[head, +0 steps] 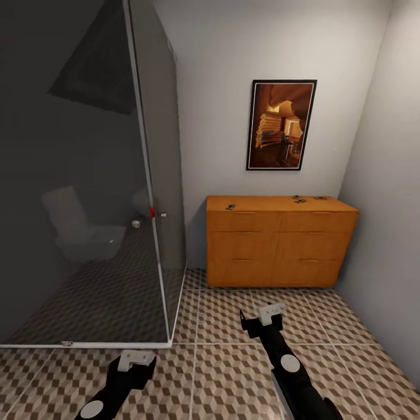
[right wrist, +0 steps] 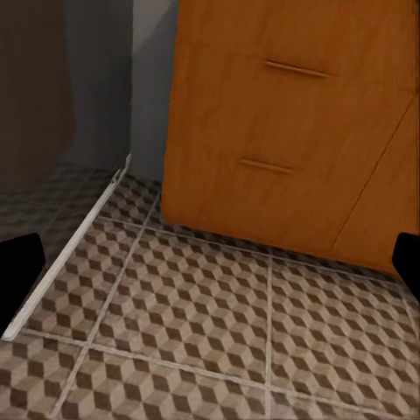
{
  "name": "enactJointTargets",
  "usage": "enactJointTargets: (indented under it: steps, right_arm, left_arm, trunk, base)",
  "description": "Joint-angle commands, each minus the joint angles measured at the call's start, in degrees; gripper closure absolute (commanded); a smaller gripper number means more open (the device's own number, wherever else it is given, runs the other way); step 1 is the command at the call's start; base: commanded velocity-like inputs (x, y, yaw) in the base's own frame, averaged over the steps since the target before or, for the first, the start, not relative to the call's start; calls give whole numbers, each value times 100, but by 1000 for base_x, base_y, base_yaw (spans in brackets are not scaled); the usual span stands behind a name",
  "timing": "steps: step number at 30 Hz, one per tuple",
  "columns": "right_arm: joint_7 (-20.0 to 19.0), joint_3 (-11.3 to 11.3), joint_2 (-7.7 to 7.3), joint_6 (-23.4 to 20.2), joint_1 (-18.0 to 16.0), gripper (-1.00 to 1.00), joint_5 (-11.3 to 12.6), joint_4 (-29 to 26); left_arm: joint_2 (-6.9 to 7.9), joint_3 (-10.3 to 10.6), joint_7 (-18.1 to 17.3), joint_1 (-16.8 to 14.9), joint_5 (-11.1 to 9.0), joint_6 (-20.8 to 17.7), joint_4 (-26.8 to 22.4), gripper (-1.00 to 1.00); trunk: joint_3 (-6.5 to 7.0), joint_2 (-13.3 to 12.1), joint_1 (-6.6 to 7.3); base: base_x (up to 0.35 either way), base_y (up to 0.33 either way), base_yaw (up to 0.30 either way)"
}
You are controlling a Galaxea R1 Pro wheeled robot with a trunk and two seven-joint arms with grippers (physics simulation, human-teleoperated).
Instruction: Take the four mousetraps from the cabinet in the bathroom and place them on the bathroom floor. Make sure all four end up on the same floor surface, and ensure that at least two of them are either under or directly next to the same bathroom sink.
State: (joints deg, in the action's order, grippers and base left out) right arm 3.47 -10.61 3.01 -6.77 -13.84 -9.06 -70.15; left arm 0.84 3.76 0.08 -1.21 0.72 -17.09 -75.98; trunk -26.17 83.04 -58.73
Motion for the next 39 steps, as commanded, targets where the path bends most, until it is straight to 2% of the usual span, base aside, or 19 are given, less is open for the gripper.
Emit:
enactJointTargets:
  steps: [1,23,31,36,39]
  right_arm:
    - [31,-11,-1,-44,-4,-100,-60,-7]
    - [30,-10,-5,-35,-2,-100,-48,15]
    - [20,-11,-7,-20,-4,-100,-42,138]
    - [21,-11,-9,-21,0,-100,-37,503]
    - [15,-5,-10,-16,-2,-100,-36,1155]
  left_arm:
    - [4,7,1,-2,7,-31,-9,-100]
    - [4,15,1,-2,-1,-31,12,-100]
    - [3,21,-5,-2,-1,-26,14,-100]
    - [3,24,-7,-2,-5,-24,39,-100]
    - [3,23,-8,-2,-8,-26,110,-100]
  trunk:
    - [-7,4,0]
    - [-7,4,0]
    - [-7,4,0]
    - [-7,4,0]
    - [-7,4,0]
  base:
    - [0,0,-175]
    - [0,0,-171]
    - [0,0,-73]
    - [0,0,-14]
    - [0,0,-5]
